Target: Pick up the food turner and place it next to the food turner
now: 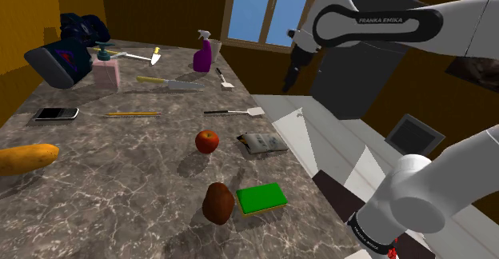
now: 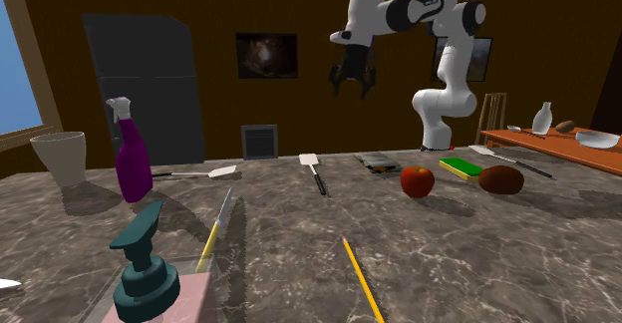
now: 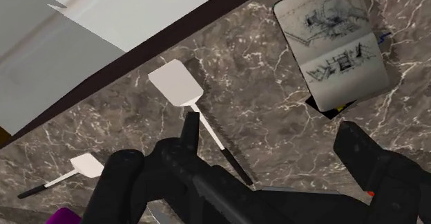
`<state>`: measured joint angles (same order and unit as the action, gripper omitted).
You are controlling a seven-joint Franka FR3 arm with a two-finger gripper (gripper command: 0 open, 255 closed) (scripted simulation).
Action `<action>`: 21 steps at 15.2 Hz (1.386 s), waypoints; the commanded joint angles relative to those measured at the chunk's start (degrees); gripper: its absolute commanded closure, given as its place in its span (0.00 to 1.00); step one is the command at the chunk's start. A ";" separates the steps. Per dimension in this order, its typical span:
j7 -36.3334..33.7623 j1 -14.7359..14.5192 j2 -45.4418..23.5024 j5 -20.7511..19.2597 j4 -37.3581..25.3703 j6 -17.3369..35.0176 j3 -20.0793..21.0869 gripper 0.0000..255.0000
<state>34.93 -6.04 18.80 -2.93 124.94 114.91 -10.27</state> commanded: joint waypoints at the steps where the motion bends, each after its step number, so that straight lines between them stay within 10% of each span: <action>1: 4.60 -0.84 -4.41 1.12 -2.30 1.46 -1.18 0.00; 21: 35.78 -1.57 -42.65 11.45 -28.31 6.52 0.93 0.00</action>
<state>70.48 -7.65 -23.17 8.40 96.88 121.01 -9.44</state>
